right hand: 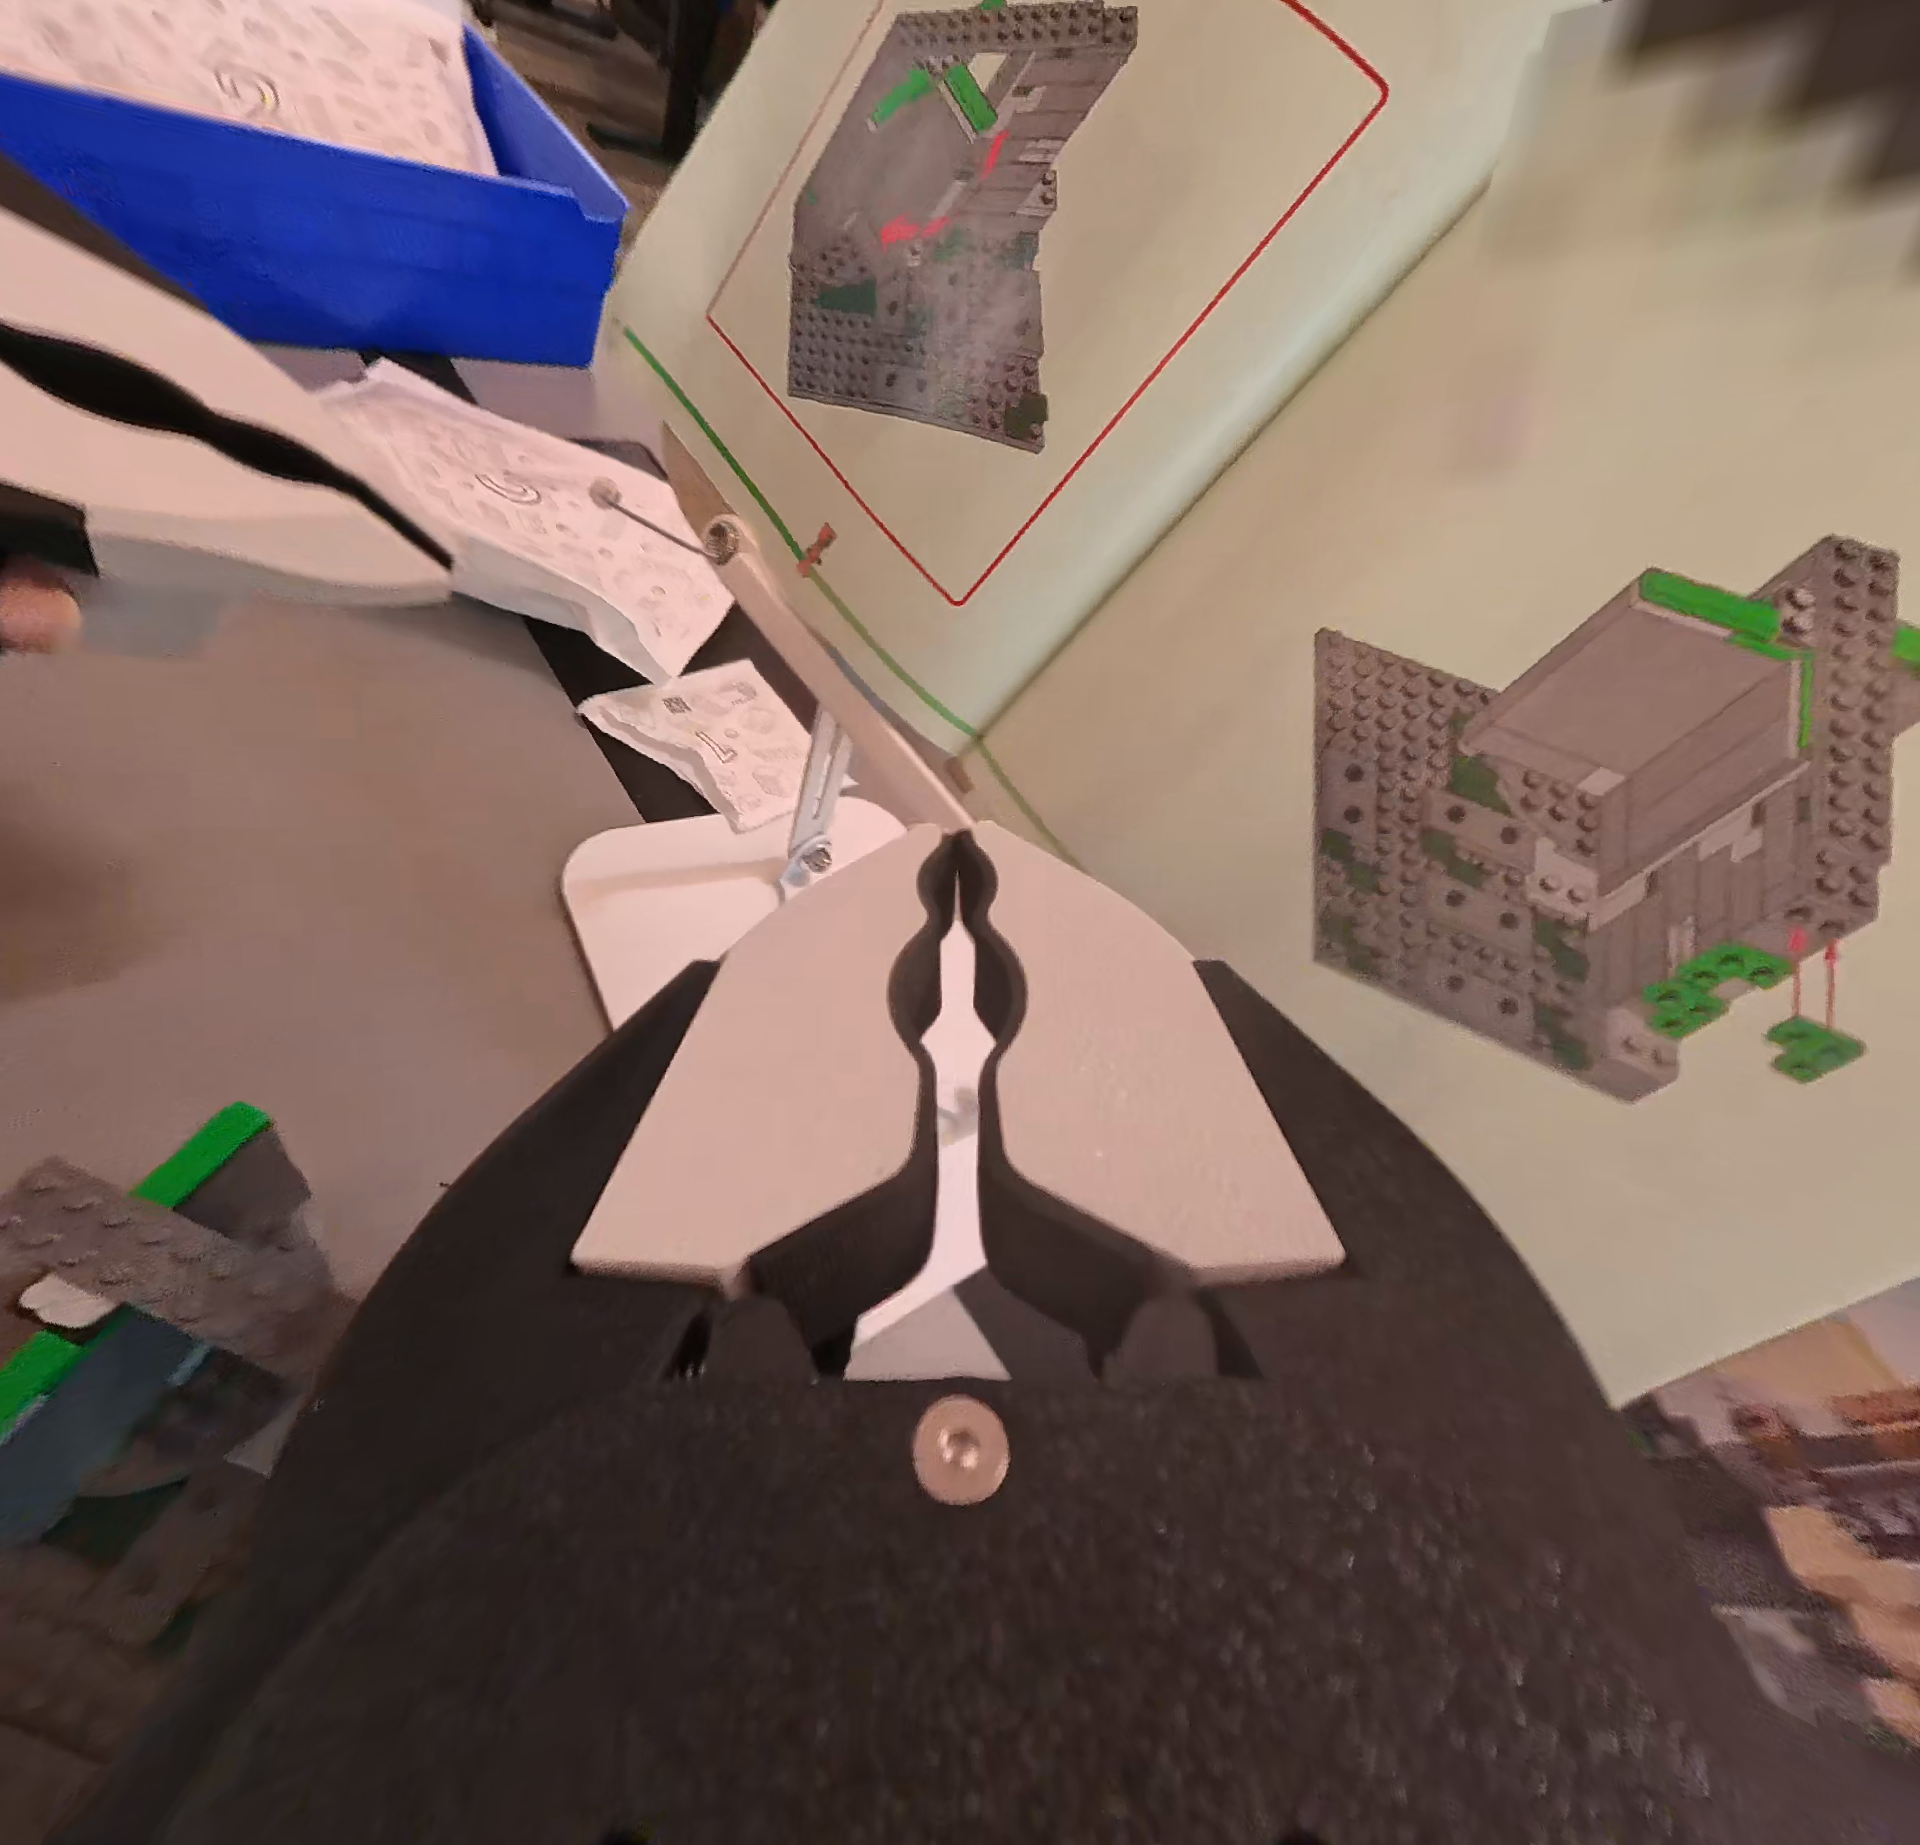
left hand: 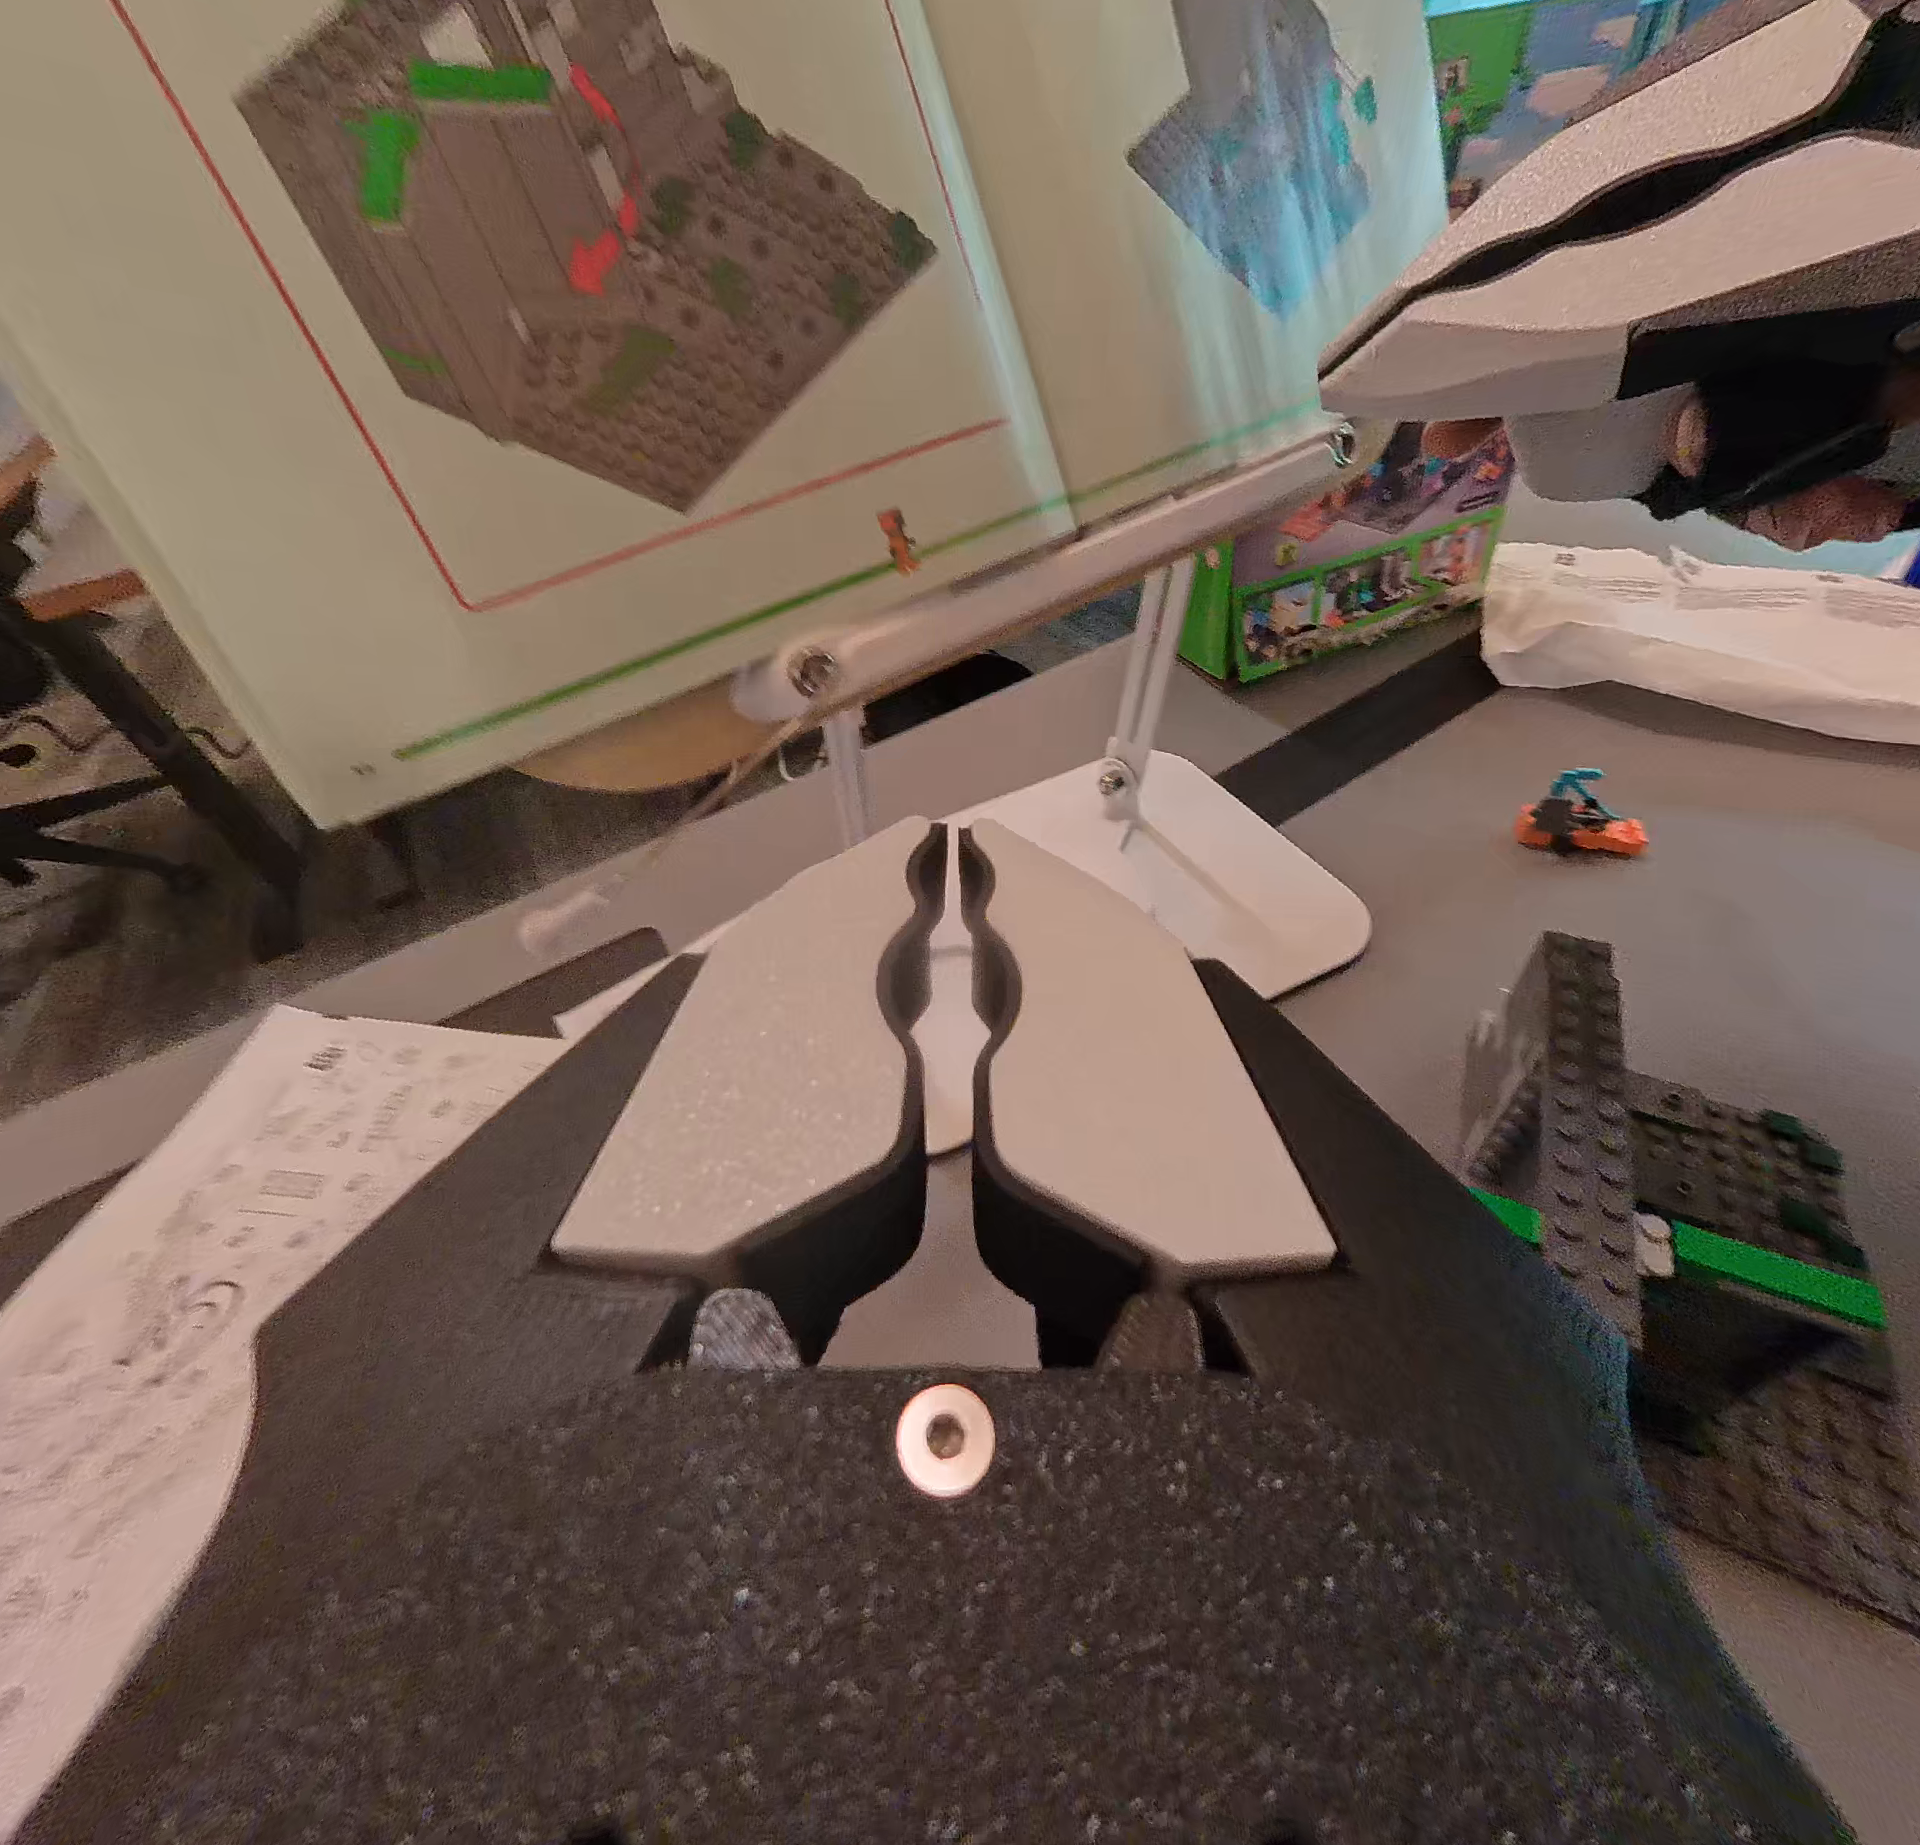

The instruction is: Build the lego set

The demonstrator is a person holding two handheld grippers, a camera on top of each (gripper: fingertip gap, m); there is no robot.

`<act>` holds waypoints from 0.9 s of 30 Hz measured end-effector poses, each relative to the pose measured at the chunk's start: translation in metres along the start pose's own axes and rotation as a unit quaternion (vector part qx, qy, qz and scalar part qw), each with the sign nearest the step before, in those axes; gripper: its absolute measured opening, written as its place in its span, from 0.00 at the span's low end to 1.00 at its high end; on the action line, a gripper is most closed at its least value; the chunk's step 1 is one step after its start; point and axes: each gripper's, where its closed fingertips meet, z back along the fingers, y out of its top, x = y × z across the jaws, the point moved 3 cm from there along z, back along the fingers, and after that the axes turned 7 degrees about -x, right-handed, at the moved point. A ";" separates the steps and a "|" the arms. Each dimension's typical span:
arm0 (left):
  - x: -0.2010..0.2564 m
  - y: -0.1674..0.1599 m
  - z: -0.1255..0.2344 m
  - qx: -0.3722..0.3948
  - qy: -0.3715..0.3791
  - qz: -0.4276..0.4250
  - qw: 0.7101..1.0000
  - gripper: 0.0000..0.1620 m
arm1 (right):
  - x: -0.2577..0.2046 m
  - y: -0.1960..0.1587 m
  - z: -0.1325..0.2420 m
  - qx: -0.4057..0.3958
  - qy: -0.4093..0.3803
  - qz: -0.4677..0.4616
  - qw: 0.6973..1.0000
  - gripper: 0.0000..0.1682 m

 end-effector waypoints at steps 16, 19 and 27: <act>0.026 -0.040 -0.004 0.034 0.027 -0.022 0.999 0.00 | -0.035 -0.043 0.053 0.195 -0.034 -0.190 0.962 0.00; 0.017 -0.036 0.002 0.040 0.067 -0.010 0.997 0.00 | -0.021 -0.059 0.053 0.187 -0.080 -0.215 0.955 0.00; 0.010 -0.015 0.022 0.064 0.119 0.009 0.991 0.00 | -0.017 -0.063 0.055 0.167 -0.126 -0.226 0.952 0.00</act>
